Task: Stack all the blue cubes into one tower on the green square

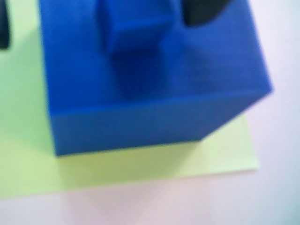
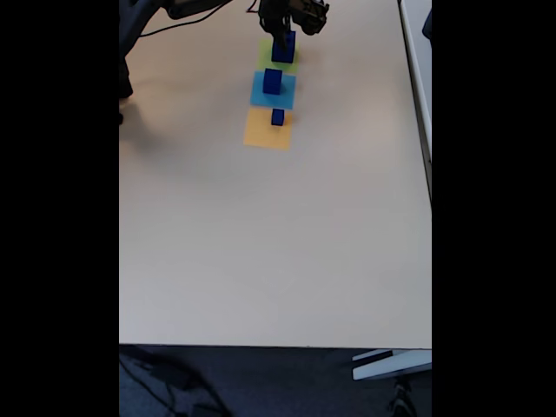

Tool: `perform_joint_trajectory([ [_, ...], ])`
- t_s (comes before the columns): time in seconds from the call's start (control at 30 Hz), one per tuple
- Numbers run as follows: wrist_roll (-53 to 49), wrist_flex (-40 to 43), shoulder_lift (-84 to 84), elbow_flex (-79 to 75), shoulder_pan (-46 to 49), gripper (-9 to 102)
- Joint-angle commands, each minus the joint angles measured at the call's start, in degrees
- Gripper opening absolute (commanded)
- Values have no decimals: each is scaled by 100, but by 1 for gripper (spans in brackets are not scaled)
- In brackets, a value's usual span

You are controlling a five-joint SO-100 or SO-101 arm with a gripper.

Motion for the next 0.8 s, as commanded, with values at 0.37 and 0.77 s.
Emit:
perform_joint_trajectory([
  [0.37, -167, -79, 439, 0, 114, 16],
  [0.77, -255, -53, 589, 141, 158, 14],
])
